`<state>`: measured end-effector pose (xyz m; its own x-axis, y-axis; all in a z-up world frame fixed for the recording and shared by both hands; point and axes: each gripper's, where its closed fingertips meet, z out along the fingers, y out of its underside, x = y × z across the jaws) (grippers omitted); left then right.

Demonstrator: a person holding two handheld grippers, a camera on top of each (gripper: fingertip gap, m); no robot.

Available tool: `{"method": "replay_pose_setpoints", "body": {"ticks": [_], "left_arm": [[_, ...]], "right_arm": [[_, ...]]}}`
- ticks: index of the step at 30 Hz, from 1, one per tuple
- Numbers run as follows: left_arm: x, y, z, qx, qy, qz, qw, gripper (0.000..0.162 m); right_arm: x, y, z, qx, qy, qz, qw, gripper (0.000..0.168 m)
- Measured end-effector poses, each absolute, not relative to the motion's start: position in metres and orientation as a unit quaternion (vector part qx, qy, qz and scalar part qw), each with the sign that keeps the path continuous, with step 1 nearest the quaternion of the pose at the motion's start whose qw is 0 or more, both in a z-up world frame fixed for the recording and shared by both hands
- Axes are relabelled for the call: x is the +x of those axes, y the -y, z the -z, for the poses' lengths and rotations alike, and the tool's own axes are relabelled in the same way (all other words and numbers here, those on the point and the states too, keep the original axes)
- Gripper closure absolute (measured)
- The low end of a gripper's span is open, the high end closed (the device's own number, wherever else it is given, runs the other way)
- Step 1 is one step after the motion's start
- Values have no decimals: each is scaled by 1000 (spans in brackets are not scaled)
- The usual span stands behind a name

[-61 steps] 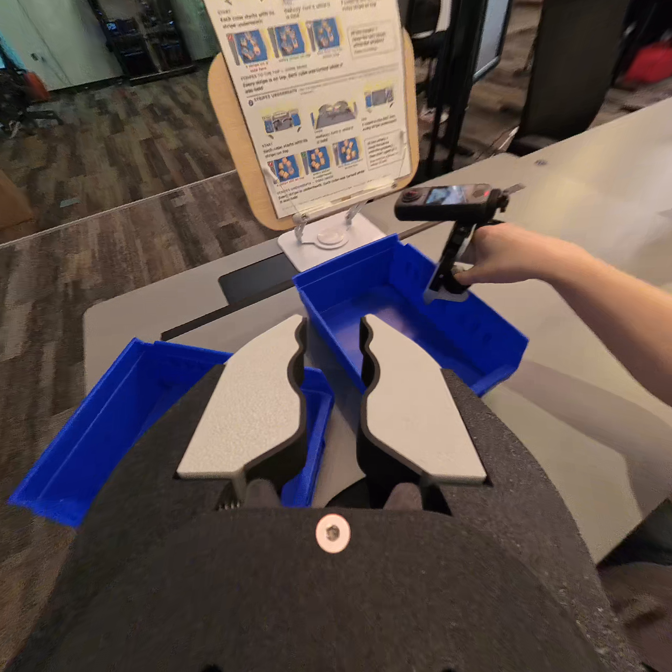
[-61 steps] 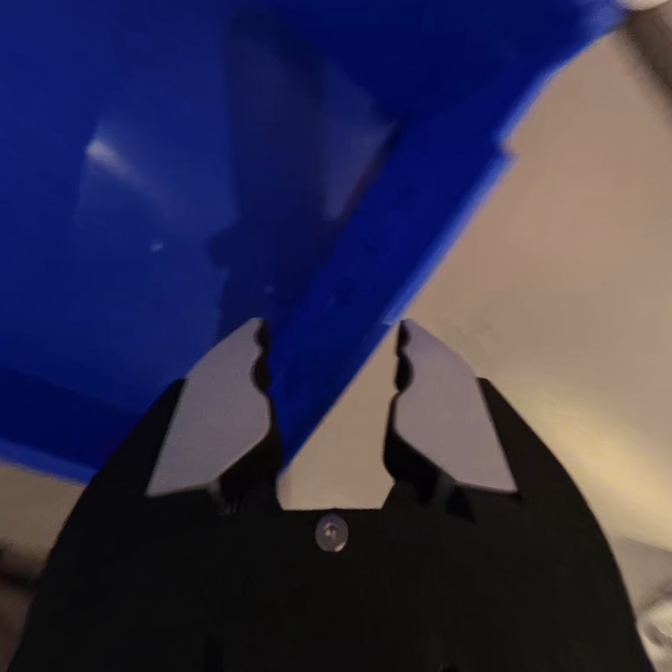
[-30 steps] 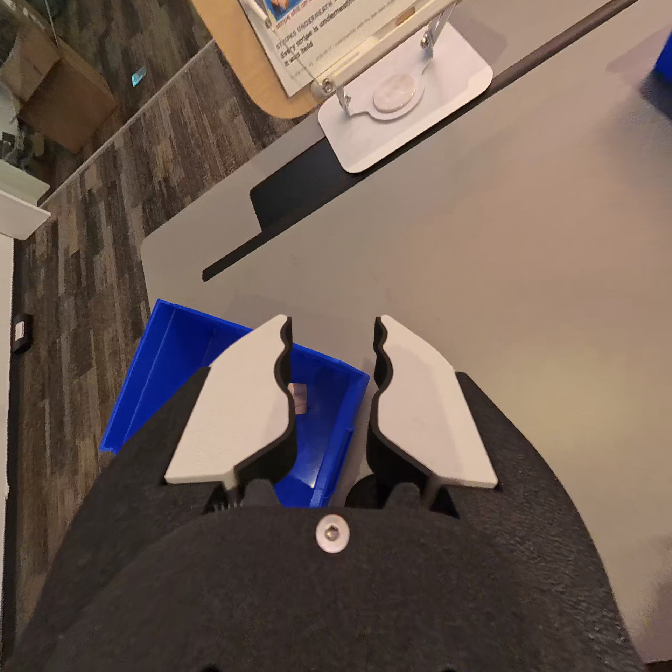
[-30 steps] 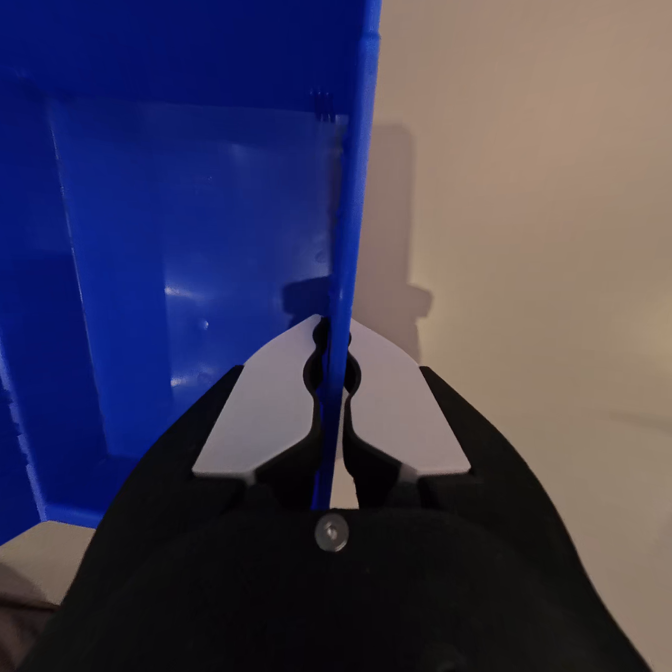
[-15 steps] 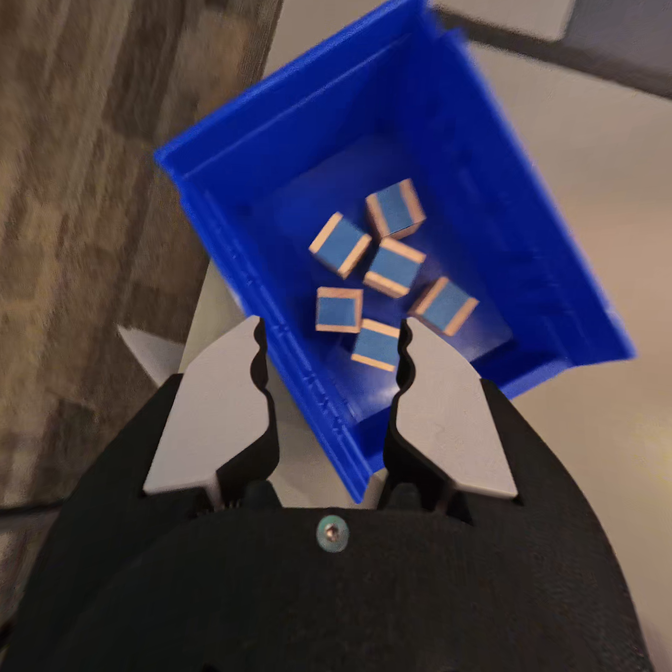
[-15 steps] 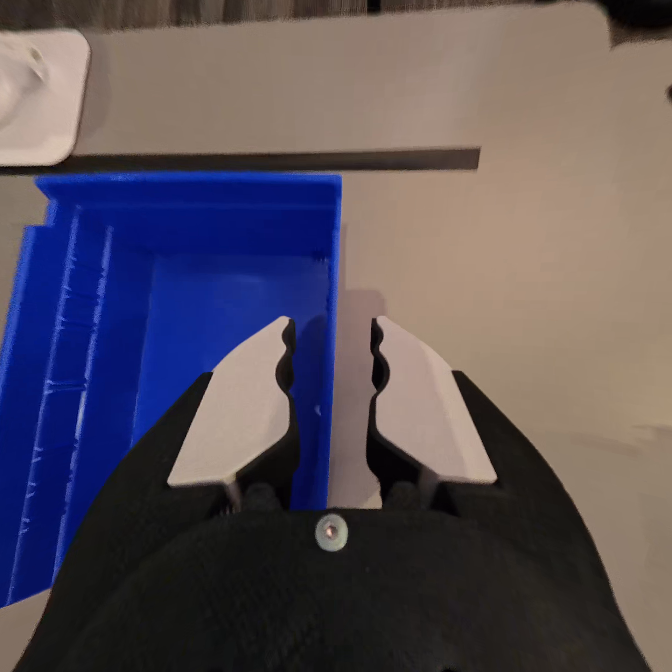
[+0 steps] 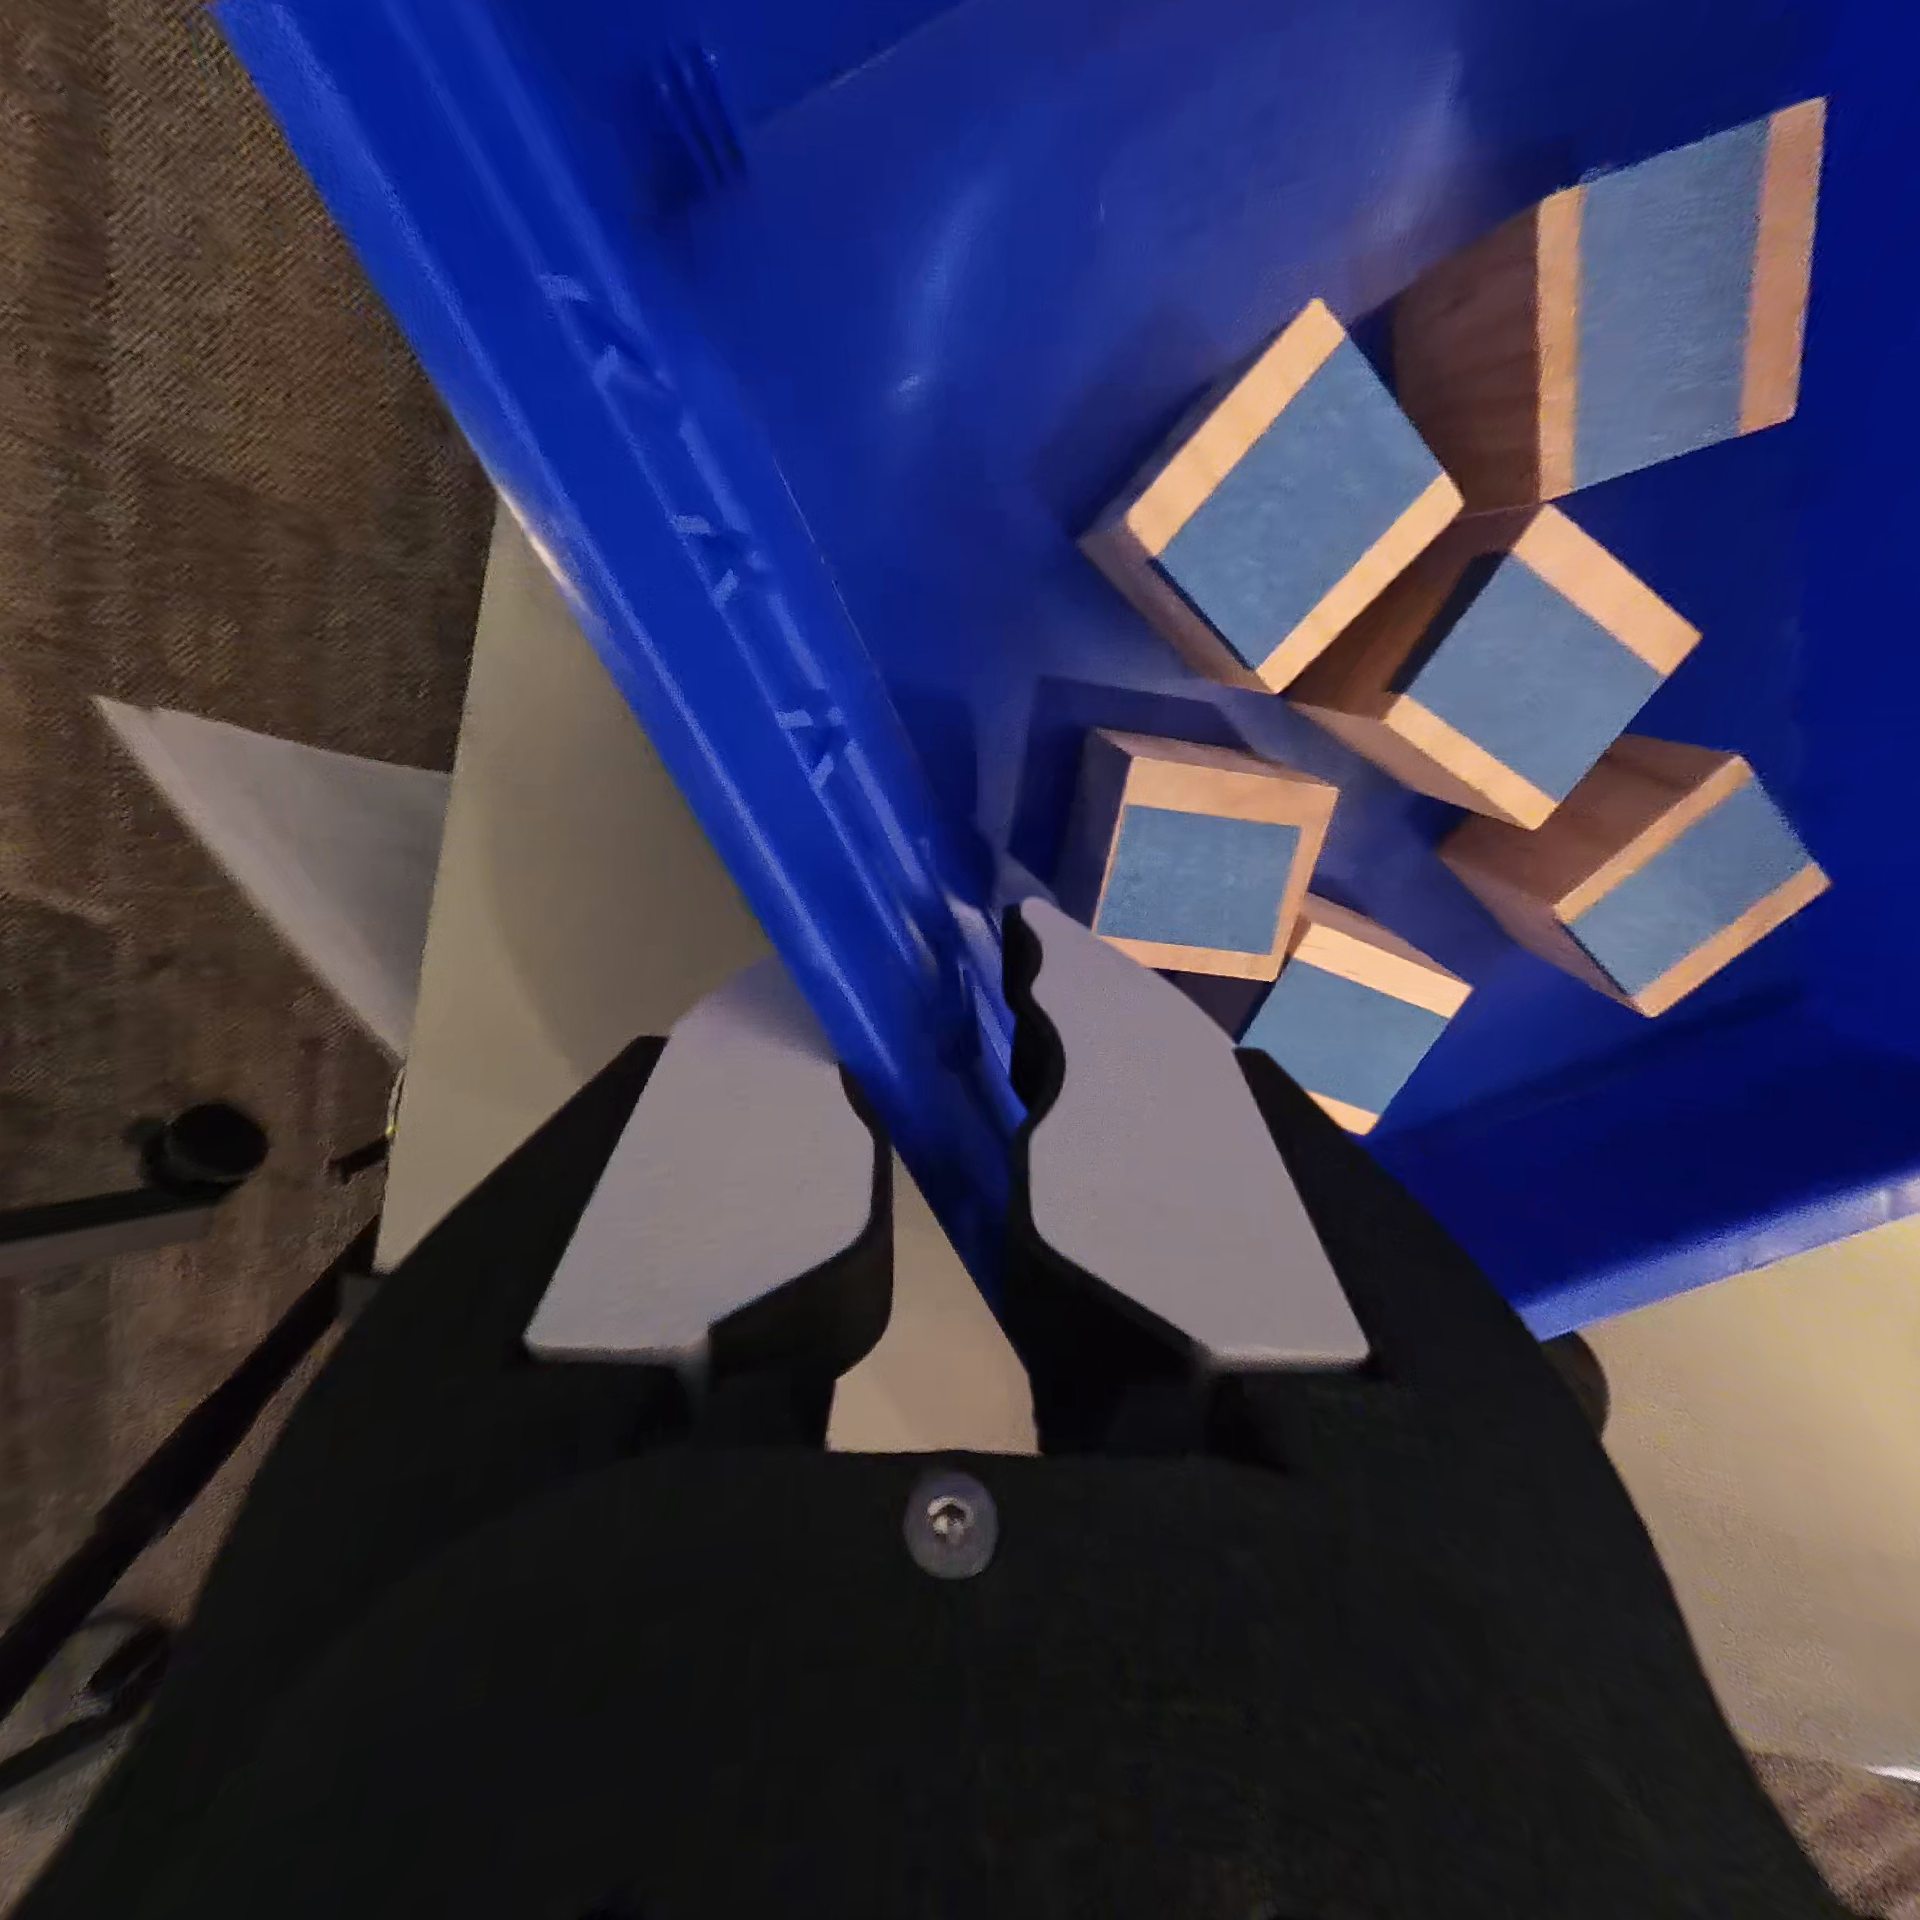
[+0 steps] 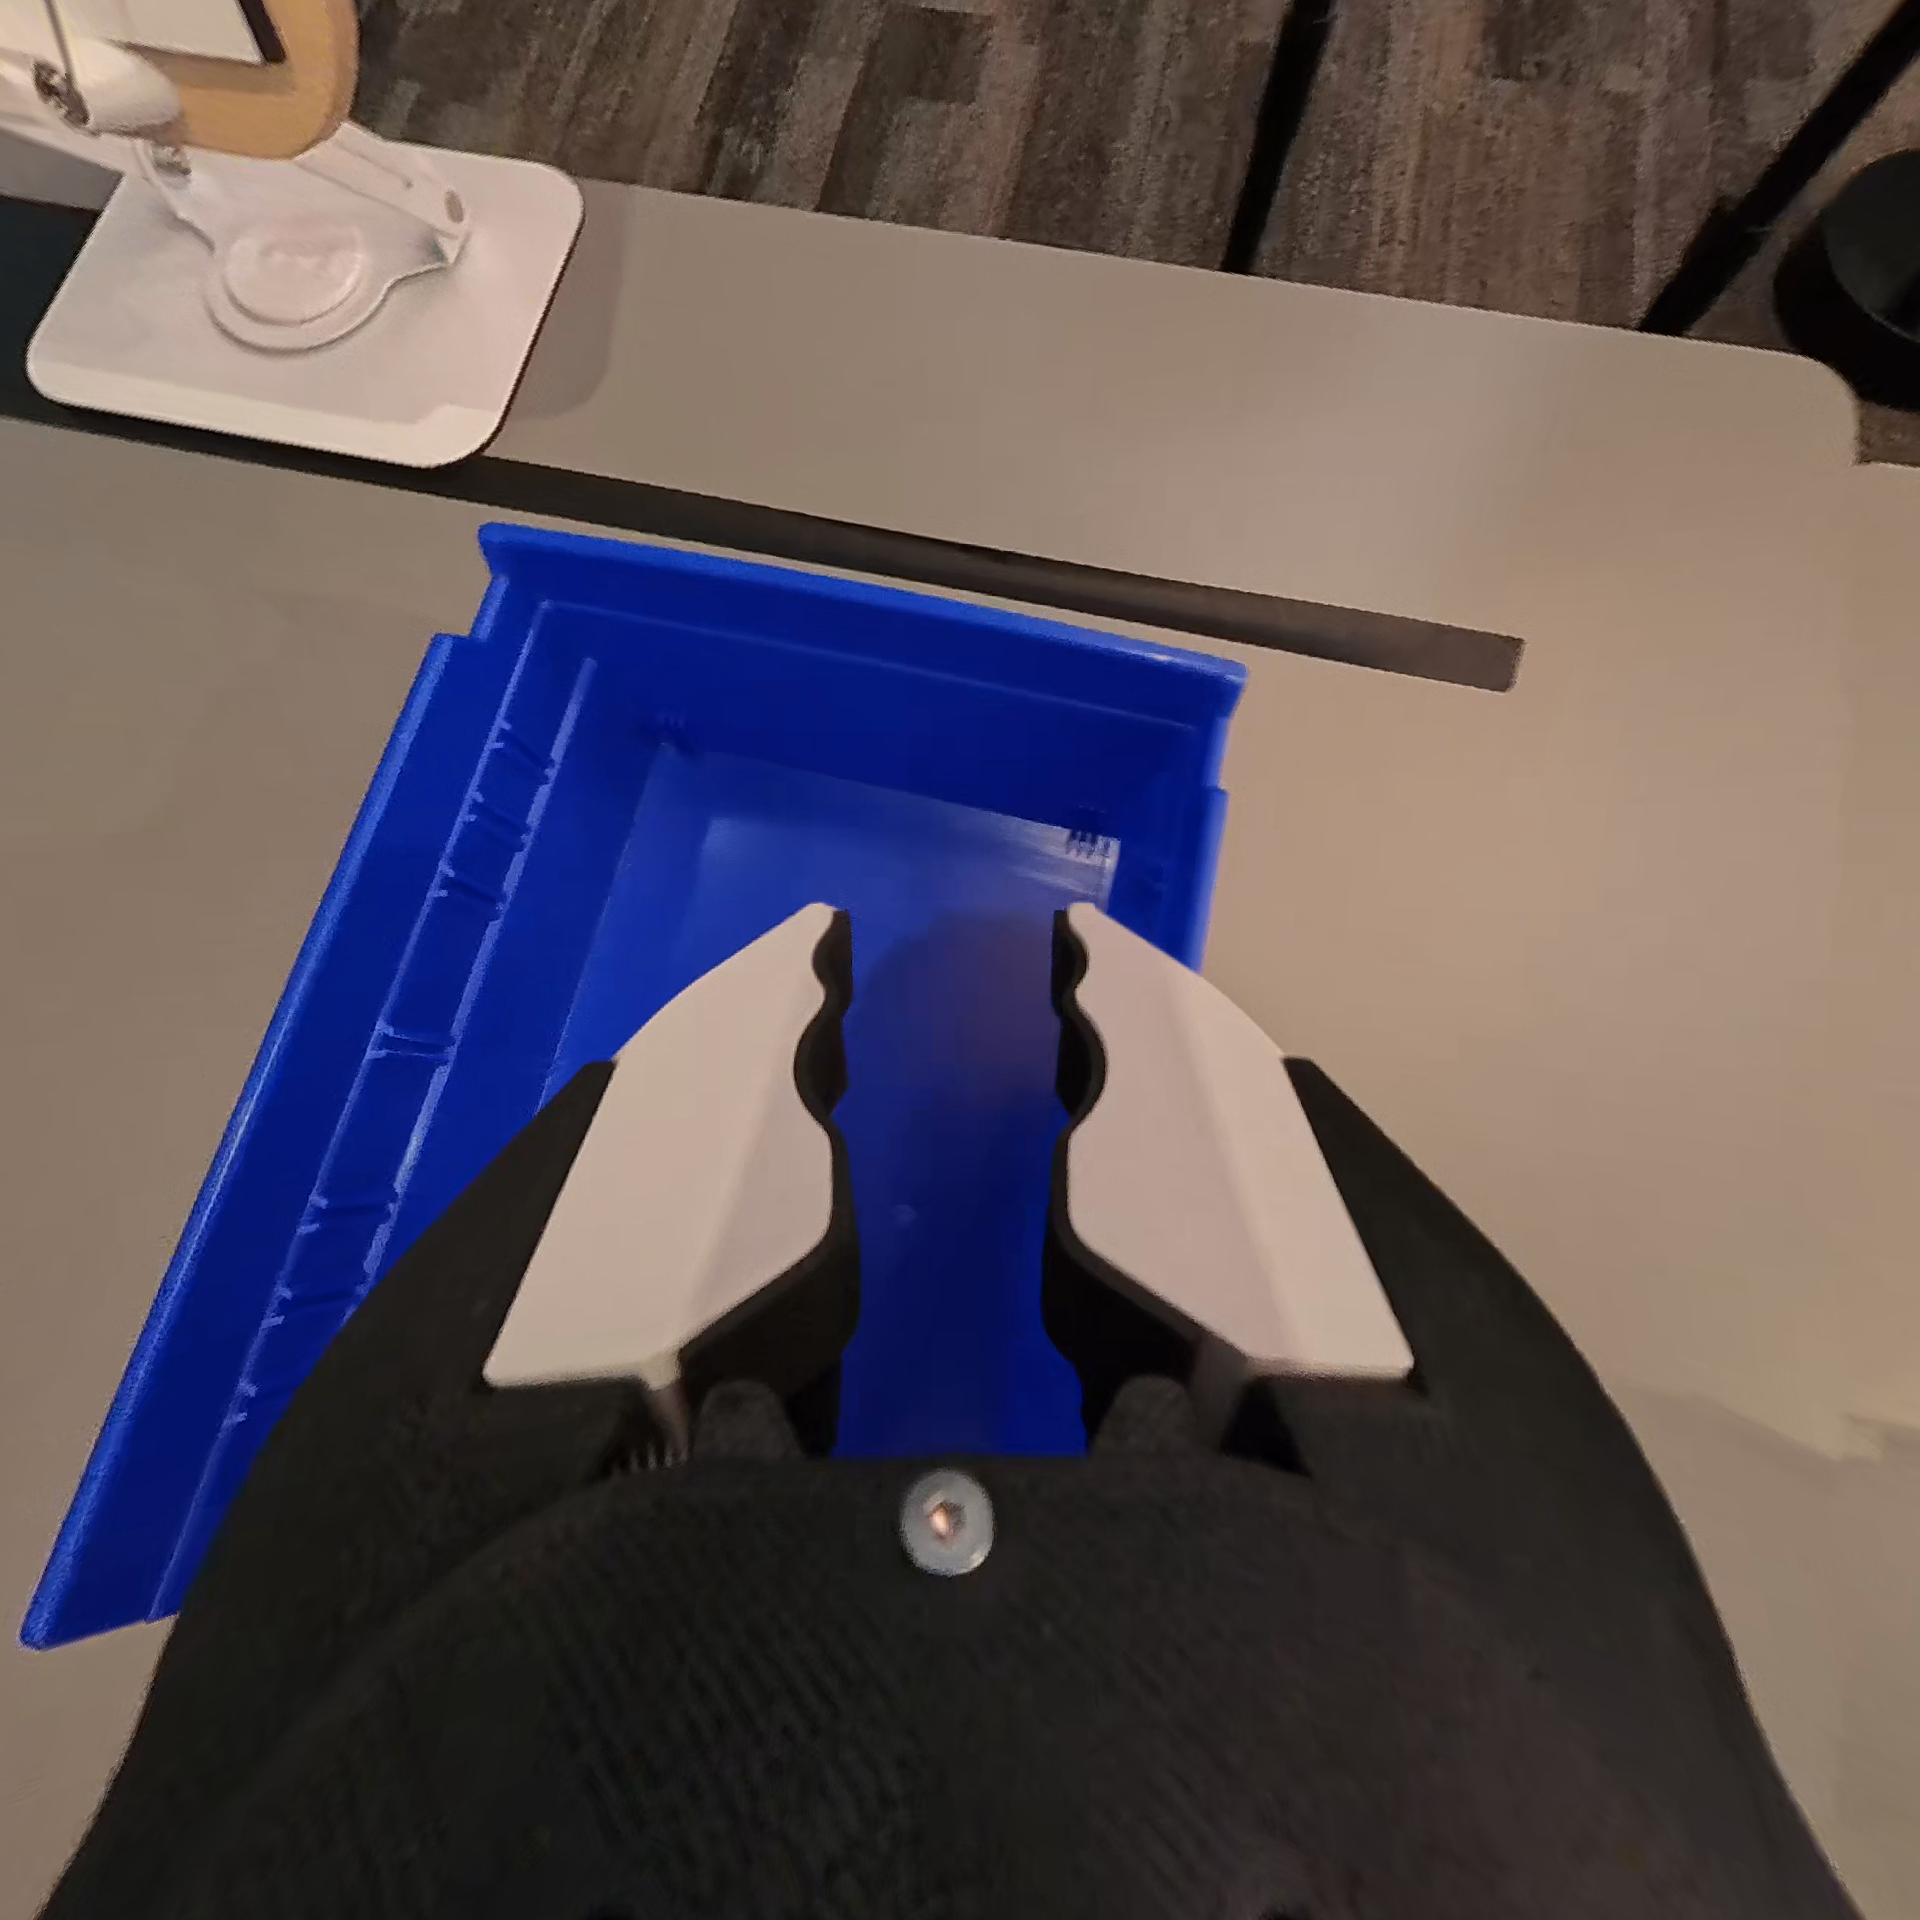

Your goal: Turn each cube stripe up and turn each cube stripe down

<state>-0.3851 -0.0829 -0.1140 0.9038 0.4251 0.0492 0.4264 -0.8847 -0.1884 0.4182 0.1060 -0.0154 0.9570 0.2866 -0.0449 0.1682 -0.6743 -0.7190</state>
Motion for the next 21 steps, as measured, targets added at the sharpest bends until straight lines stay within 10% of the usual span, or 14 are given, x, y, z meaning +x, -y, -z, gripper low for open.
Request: {"method": "replay_pose_setpoints", "body": {"ticks": [21], "left_arm": [[-316,-16,114,-990,-30,-3,137,153]], "right_arm": [[374,-112,46,-924,209,-27,319,132]]}}
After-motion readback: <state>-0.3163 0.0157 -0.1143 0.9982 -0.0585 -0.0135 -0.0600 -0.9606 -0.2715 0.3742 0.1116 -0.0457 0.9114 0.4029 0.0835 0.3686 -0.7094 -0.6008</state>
